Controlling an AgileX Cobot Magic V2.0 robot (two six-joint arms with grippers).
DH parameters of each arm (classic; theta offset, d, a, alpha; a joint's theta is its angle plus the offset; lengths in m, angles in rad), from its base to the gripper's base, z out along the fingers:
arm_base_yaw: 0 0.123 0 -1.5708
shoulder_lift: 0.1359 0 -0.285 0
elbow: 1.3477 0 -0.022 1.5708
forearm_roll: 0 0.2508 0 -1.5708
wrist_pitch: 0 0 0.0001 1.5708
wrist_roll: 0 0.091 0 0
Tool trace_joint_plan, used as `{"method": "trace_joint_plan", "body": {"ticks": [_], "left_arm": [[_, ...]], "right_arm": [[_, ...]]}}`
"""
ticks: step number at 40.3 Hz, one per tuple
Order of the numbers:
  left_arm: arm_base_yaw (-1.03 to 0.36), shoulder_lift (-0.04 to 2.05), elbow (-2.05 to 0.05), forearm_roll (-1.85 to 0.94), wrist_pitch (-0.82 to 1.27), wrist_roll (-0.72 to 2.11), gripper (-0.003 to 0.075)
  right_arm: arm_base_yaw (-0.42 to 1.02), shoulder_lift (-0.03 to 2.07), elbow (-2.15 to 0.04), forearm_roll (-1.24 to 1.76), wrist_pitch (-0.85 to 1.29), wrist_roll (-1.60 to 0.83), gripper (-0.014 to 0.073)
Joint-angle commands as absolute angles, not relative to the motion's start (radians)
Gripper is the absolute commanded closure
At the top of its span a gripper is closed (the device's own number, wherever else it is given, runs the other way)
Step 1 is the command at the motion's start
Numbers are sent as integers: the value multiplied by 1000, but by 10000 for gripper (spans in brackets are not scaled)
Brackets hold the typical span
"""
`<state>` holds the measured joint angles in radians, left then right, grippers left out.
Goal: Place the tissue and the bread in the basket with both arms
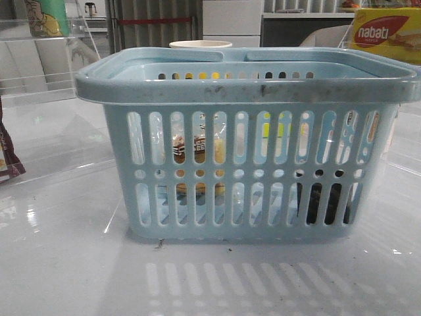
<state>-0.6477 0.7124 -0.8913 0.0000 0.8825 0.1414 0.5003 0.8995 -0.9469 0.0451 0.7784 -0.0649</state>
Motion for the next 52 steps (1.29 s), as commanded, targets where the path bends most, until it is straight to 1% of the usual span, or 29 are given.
{"method": "trace_joint_plan", "body": {"ticks": [1, 11, 14, 16, 19, 23, 25, 30, 32, 34, 52], "left_arm": [[-650, 685, -893, 51, 821, 82, 244], [-650, 680, -851, 51, 806, 82, 244], [-650, 680, -840, 51, 792, 82, 247], [-650, 680, -833, 51, 777, 82, 265], [-650, 680, -823, 51, 765, 82, 320], [-650, 680, -822, 51, 765, 82, 409], [-650, 680, -822, 51, 765, 82, 461], [-650, 680, -822, 51, 765, 82, 561], [-650, 680, -822, 51, 765, 82, 597], [-650, 680, -822, 50, 765, 82, 630], [-650, 680, -822, 47, 765, 82, 628]], "right_arm": [[499, 807, -917, 46, 729, -60, 22], [498, 630, -793, 48, 742, -60, 25], [498, 605, -772, 48, 741, -60, 62], [498, 597, -768, 48, 747, -60, 113], [498, 596, -768, 48, 758, -60, 206], [498, 596, -768, 48, 760, -60, 346], [498, 596, -768, 48, 760, -60, 401], [498, 596, -768, 48, 760, -60, 504], [498, 596, -768, 48, 760, -60, 527], [498, 596, -768, 48, 760, -60, 539], [498, 596, -768, 48, 763, -60, 538]]}}
